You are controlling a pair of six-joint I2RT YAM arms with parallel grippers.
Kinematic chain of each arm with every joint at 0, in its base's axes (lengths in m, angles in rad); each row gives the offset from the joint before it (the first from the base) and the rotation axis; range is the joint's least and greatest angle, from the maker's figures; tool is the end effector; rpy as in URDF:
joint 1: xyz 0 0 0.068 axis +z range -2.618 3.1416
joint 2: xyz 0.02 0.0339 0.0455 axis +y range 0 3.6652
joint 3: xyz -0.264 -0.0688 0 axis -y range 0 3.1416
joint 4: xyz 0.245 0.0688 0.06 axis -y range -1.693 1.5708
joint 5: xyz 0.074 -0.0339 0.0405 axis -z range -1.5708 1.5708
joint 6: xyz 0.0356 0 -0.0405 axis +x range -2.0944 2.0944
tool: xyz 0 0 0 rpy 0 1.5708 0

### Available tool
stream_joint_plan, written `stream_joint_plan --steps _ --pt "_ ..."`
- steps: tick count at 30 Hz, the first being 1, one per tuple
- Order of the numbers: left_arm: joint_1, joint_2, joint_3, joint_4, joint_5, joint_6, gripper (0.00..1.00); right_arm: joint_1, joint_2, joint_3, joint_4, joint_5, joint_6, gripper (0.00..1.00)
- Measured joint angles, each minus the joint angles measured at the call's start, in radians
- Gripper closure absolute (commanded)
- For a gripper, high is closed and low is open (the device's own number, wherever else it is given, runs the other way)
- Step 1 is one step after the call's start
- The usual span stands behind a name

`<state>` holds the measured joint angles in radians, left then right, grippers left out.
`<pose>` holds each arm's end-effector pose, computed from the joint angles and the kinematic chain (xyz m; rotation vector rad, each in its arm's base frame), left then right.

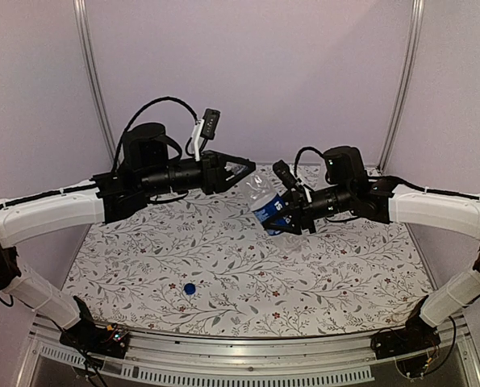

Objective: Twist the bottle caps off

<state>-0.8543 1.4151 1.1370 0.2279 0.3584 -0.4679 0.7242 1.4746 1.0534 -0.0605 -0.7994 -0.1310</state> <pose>0.2128 -0.2633 0.3594 0.6349 1.6674 -1.2781 0.2305 0.2380 0.2851 -1.3158 1.6336 1.1807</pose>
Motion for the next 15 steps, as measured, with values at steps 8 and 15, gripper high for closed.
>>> stream_joint_plan --steps 8,15 --pt "0.000 -0.008 -0.029 0.006 0.000 -0.017 0.61 0.000 0.000 0.000 0.000 0.005 0.000 0.59" --pt "0.002 -0.021 -0.040 0.014 -0.002 -0.023 0.79 0.000 0.000 0.000 0.009 0.004 0.000 0.57"
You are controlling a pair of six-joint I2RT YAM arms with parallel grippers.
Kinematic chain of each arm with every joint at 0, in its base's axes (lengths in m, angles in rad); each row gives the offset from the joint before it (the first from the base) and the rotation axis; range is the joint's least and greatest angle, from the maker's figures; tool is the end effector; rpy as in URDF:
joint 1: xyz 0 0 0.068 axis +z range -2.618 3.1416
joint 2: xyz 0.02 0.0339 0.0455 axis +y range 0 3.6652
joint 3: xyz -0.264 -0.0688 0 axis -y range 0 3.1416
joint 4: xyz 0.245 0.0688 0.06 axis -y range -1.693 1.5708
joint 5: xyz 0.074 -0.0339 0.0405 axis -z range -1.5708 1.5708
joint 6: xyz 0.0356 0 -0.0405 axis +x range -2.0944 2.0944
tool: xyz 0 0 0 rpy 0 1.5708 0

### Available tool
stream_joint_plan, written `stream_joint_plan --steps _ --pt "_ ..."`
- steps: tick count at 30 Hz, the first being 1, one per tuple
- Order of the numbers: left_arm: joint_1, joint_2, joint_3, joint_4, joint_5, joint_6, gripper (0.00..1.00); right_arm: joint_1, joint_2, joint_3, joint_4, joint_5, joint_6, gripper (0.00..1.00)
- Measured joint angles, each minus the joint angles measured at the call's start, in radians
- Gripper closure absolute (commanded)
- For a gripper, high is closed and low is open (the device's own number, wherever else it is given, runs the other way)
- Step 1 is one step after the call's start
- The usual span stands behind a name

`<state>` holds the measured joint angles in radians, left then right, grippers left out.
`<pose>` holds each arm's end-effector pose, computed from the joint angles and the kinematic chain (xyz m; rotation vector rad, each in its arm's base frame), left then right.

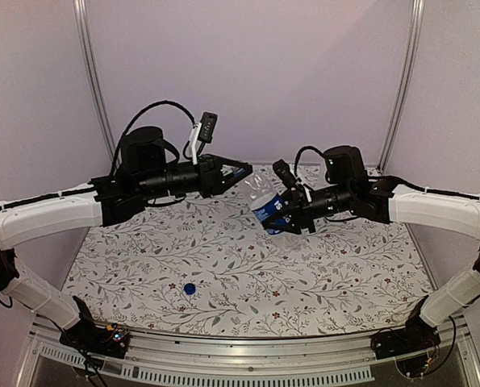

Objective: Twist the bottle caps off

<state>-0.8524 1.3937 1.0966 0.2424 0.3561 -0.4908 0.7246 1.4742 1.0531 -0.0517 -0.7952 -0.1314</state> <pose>0.2095 -0.2585 0.3531 0.6140 1.6845 -1.2902 0.2308 0.2383 0.2858 -1.3132 1.6257 1.1748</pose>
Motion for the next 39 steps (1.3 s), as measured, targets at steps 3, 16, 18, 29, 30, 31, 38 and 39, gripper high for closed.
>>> stream_joint_plan --steps 3,16,18,29,30,31,38,39 --pt "0.000 0.000 0.000 0.005 0.005 0.001 0.94 0.001 0.000 0.000 0.005 0.000 0.000 0.51" --pt "0.003 -0.070 -0.015 -0.023 -0.034 0.071 1.00 0.001 0.000 0.000 0.007 0.046 0.025 0.01" --pt "0.005 -0.091 -0.015 -0.055 -0.074 0.096 1.00 0.001 -0.001 0.000 0.007 0.071 0.030 0.01" --pt "0.035 -0.133 -0.014 -0.315 -0.406 0.232 1.00 -0.026 -0.029 0.000 -0.010 0.301 0.083 0.01" --pt "0.042 -0.133 -0.014 -0.338 -0.430 0.239 1.00 -0.031 -0.036 0.000 -0.010 0.321 0.087 0.01" --pt "0.048 -0.132 -0.014 -0.356 -0.451 0.245 1.00 -0.035 -0.042 0.000 -0.010 0.338 0.090 0.01" --pt "0.090 -0.092 -0.008 -0.421 -0.542 0.264 1.00 -0.071 -0.062 0.000 -0.017 0.472 0.130 0.01" --pt "0.092 -0.080 -0.004 -0.430 -0.548 0.264 1.00 -0.079 -0.062 0.000 -0.019 0.488 0.138 0.01"
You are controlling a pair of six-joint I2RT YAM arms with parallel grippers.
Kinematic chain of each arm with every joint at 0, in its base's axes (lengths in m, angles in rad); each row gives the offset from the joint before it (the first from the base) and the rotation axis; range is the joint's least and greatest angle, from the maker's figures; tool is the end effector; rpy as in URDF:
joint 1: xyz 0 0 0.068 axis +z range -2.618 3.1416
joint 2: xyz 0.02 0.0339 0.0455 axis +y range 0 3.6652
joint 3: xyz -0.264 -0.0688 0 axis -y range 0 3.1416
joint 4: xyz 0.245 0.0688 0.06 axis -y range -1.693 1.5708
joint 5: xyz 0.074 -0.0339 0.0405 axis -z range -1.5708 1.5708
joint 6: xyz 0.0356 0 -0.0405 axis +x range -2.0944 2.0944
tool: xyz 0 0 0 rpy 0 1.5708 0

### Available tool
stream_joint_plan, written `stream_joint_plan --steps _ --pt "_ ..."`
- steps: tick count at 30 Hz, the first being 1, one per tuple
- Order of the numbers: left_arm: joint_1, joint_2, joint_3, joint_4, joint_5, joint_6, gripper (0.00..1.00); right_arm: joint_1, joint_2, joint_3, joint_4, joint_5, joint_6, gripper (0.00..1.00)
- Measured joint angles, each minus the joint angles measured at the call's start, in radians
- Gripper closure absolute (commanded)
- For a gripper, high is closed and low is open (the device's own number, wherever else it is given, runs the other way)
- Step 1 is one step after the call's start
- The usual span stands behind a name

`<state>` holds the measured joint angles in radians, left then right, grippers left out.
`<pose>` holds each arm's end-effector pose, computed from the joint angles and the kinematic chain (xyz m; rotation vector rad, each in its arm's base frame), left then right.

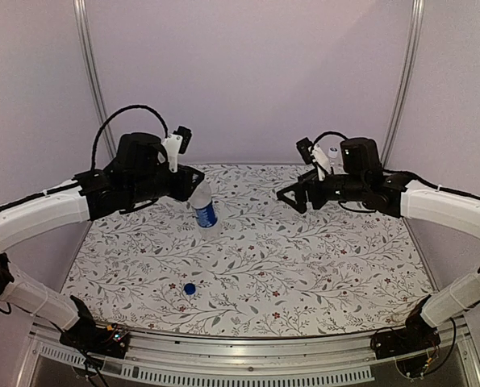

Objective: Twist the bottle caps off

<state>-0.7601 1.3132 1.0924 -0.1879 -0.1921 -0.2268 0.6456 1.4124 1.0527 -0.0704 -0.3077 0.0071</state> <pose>0.2257 -0.2052 0.3304 0.4040 1.9583 -0.4514 0.2546 0.2053 0.2991 -0.8345 1.8766 0.7205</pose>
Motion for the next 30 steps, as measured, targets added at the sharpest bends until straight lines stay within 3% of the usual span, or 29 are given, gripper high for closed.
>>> stream_joint_plan --steps 20,30 --pt "0.021 0.096 0.006 -0.073 -0.030 -0.009 0.91 -0.077 -0.034 0.000 -0.037 0.141 0.059 0.01" --pt "0.024 0.111 -0.005 -0.058 -0.030 -0.027 0.74 -0.077 -0.033 0.000 -0.038 0.141 0.066 0.01"
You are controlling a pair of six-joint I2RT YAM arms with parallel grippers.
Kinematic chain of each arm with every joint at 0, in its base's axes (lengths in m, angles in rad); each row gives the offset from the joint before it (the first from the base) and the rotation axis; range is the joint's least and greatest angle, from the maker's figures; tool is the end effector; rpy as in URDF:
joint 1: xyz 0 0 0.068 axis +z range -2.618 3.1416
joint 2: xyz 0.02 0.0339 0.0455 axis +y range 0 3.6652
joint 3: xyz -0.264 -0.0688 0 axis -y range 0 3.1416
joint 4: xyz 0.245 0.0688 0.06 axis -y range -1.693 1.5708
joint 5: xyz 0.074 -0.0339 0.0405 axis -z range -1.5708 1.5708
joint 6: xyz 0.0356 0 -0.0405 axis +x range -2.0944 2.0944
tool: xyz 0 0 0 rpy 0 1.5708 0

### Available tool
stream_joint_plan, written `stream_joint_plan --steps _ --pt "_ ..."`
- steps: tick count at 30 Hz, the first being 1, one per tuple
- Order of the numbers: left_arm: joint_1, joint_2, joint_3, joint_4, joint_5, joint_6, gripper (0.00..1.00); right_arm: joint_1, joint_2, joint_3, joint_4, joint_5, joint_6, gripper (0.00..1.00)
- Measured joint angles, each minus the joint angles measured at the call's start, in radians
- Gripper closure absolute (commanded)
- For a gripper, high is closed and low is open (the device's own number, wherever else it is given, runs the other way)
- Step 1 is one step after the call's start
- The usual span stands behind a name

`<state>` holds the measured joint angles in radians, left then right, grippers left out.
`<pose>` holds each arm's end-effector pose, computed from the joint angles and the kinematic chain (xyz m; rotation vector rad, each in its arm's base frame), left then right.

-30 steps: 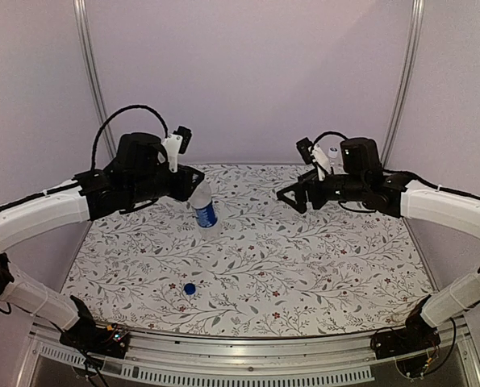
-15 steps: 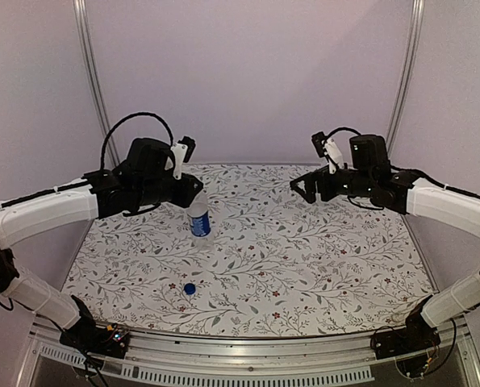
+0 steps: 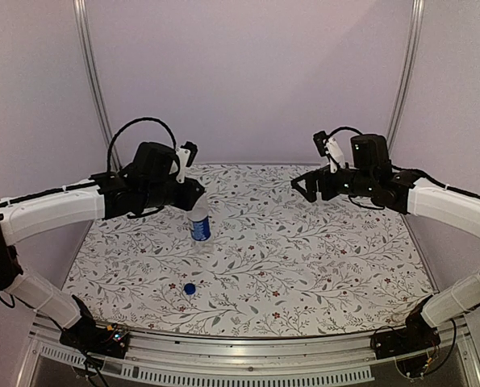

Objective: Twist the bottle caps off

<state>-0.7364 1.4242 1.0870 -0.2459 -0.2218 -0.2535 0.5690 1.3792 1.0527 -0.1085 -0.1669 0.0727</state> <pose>0.2448 -0.2113 0.2904 0.3895 2.1216 -0.3396 0.2664 0.1774 0.3049 -0.6077 1.9544 0.5735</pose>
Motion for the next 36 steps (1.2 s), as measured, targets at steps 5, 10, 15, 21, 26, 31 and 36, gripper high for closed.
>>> stream_joint_plan --steps 5,10,15,21,26,31,36 --pt "0.000 0.000 -0.007 0.015 0.000 -0.009 0.59 -0.001 0.000 0.000 0.000 0.000 0.002 0.01" --pt "0.002 -0.003 -0.018 0.015 0.005 -0.014 0.43 -0.001 0.000 0.000 0.000 0.000 0.003 0.01" --pt "0.003 -0.018 -0.035 0.013 0.005 -0.018 0.31 -0.005 0.000 0.000 0.000 -0.001 0.003 0.01" --pt "0.004 -0.080 -0.056 0.025 0.018 -0.020 0.15 -0.020 0.000 0.000 -0.001 0.005 0.003 0.01" --pt "0.004 -0.142 -0.079 0.056 0.035 -0.012 0.01 -0.034 0.001 0.006 -0.026 0.060 0.013 0.01" --pt "0.004 -0.217 -0.125 0.098 0.057 -0.005 0.00 -0.051 0.040 0.084 -0.091 0.163 0.018 0.01" --pt "0.006 -0.285 -0.158 0.147 0.085 -0.009 0.00 -0.110 0.101 0.164 -0.126 0.222 0.023 0.01"
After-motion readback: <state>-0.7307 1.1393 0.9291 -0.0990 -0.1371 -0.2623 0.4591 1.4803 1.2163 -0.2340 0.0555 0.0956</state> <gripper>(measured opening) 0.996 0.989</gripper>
